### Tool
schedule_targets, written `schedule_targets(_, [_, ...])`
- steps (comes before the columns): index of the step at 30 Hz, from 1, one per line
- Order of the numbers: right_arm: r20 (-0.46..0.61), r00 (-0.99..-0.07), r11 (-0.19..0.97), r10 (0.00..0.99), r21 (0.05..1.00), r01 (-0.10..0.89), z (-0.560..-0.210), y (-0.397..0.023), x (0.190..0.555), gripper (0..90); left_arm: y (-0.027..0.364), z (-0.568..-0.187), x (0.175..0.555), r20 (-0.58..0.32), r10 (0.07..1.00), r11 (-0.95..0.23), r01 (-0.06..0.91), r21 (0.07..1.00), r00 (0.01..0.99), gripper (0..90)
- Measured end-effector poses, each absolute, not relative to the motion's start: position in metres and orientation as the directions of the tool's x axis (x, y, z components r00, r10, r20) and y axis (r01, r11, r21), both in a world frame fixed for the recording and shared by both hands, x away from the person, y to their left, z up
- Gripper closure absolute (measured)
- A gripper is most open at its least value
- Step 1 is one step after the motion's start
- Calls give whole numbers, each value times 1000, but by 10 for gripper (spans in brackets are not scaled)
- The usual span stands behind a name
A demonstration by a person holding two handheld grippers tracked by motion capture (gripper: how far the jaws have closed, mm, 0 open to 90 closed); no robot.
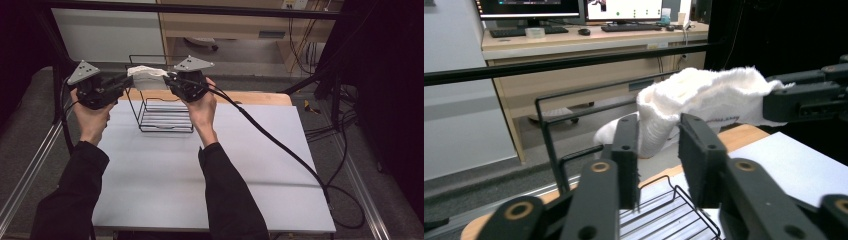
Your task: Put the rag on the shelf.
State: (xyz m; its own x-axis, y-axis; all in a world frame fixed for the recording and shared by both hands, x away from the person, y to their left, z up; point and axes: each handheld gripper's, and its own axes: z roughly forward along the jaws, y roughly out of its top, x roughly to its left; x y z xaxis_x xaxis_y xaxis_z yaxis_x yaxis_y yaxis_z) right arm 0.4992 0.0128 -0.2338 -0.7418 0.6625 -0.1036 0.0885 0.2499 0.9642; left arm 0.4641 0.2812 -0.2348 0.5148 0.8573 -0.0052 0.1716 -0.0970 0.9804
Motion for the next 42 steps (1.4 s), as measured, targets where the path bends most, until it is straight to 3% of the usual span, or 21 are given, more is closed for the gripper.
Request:
schedule_targets(5, [-112, -742, 252, 661, 964, 80, -235, 14, 499, 797, 289, -212, 461, -16, 873, -79, 174, 982, 488, 688])
schedule_targets(12, [-115, -743, 252, 660, 965, 75, -236, 14, 499, 795, 282, -192, 478, -16, 904, -89, 224, 971, 428, 853])
schedule_targets(20, [-138, -746, 272, 652, 960, 61, -237, 13, 498, 795, 271, -198, 505, -47, 904, -92, 301, 949, 424, 867])
schedule_targets(27, [-138, -747, 275, 650, 959, 62, -237, 13, 498, 782, 271, -213, 503, -78, 876, -91, 322, 942, 477, 875])
schedule_targets(39, [-131, -750, 276, 648, 959, 70, -238, 14, 495, 662, 271, -229, 495, -58, 863, -122, 319, 940, 501, 886])
schedule_targets(42, [-130, -752, 275, 647, 959, 70, -237, 14, 494, 555, 270, -231, 496, -55, 864, -128, 323, 938, 500, 891])
